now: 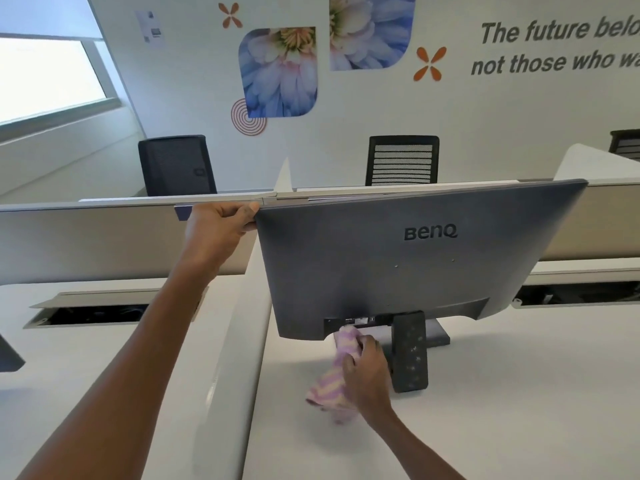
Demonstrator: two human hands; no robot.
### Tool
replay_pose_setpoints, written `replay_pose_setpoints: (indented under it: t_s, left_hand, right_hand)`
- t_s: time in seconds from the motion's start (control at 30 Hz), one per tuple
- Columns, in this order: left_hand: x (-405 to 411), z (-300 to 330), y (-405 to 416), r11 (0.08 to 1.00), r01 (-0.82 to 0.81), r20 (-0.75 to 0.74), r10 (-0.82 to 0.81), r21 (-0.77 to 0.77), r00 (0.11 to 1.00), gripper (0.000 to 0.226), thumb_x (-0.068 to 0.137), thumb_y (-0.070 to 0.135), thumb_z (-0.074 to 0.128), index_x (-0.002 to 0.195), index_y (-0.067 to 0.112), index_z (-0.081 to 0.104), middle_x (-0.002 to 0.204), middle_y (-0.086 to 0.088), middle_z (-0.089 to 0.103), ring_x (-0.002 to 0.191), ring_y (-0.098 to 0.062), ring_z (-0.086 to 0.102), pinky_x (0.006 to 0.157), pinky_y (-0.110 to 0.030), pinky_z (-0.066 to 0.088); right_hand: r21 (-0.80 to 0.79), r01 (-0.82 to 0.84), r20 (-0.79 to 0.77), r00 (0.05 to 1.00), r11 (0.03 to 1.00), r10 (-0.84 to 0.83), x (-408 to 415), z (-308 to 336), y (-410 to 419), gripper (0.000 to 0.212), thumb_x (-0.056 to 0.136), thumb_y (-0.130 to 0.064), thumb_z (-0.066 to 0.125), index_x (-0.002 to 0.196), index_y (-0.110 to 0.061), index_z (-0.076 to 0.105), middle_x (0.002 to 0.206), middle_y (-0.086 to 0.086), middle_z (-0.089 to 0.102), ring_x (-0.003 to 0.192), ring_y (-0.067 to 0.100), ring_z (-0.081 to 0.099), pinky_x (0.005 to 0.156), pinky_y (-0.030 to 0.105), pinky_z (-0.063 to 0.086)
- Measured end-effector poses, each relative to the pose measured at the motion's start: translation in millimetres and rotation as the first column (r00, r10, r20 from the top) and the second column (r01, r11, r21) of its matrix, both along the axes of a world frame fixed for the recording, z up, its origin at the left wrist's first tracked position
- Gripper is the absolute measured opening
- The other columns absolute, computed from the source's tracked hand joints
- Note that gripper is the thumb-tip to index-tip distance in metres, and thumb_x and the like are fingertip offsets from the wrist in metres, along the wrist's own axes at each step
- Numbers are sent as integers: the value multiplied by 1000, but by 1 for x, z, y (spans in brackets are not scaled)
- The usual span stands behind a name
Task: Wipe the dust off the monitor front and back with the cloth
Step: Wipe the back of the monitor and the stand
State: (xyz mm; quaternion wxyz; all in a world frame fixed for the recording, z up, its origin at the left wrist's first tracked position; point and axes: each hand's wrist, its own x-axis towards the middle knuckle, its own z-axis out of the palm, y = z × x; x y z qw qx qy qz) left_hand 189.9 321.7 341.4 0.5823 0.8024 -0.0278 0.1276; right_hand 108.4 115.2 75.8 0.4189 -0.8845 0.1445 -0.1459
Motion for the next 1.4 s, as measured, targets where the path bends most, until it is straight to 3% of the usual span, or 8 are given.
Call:
replay_pose_setpoints:
  t_s: [0.1, 0.23, 0.37, 0.47, 0.57, 0.93, 1.2, 1.4]
  left_hand:
    - [0, -1, 2, 1000, 7, 1, -7, 25, 1000, 12, 92, 37, 65, 89, 32, 76, 90, 6, 77, 93, -11, 72, 97, -41, 53]
    - [-1, 1, 2, 999, 7, 4, -7, 45, 1000, 15, 92, 39, 65, 92, 30, 77, 91, 6, 77, 94, -13, 72, 97, -42, 53]
    - [-1, -1, 1, 998, -3, 28, 2, 56, 1000, 14, 93, 38, 63, 91, 32, 76, 92, 6, 77, 94, -14, 72, 95, -41, 54]
    - [-1, -1, 0, 999, -8, 24, 7, 42, 1000, 17, 93, 36, 63, 98, 26, 76, 95, 3, 76, 95, -15, 72, 95, -40, 54]
    - [-1, 0, -3, 999, -21, 21, 20, 39, 1000, 25, 93, 35, 63, 106, 18, 75, 97, 2, 76, 95, -13, 71, 96, -37, 54]
    - [-4, -1, -5, 1000, -10, 56, 10, -2, 998, 11, 95, 30, 62, 95, 29, 73, 90, 6, 75, 87, -6, 73, 79, -19, 53]
    - [-3, -2, -4, 1000, -23, 38, 23, -8, 999, 14, 94, 31, 64, 97, 24, 75, 91, 3, 76, 88, -7, 73, 85, -24, 54]
    - [-1, -3, -5, 999, -32, 42, 32, -8, 999, 16, 94, 31, 63, 99, 23, 75, 90, 4, 76, 87, -5, 73, 84, -22, 53]
  right_hand:
    - [442, 144, -94, 989, 885, -114, 10, 11, 14, 19, 93, -11, 56, 110, -19, 51, 102, 5, 62, 88, 19, 60, 65, 20, 46]
    - [623, 203, -92, 978, 756, -186, 28, 23, 39, 35, 89, -7, 60, 122, -16, 57, 113, 3, 62, 102, 26, 61, 86, 30, 50]
    - [587, 175, -109, 985, 791, -137, 29, 19, 45, 37, 91, -7, 61, 128, -13, 59, 116, -3, 61, 111, 23, 60, 94, 29, 49]
    - [471, 148, -156, 984, 870, -83, 35, 18, 28, 28, 91, -5, 58, 118, -9, 64, 108, 4, 66, 102, 24, 63, 80, 20, 43]
    - [553, 250, -164, 968, 795, -190, 40, 22, 19, 16, 93, -2, 53, 107, -3, 60, 97, 8, 62, 91, 22, 59, 65, 18, 39]
    - [495, 119, -22, 992, 861, -125, 41, 15, 26, 15, 93, -13, 62, 107, -13, 55, 99, 3, 62, 91, 22, 61, 79, 26, 47]
    - [603, 455, -179, 878, 655, -444, 51, 21, -5, 28, 97, -17, 57, 119, 0, 51, 102, 10, 59, 88, 30, 60, 71, 32, 43]
    - [562, 329, -110, 939, 759, -325, 47, 21, 20, 31, 91, -7, 57, 122, -8, 53, 115, 12, 62, 105, 32, 62, 84, 34, 49]
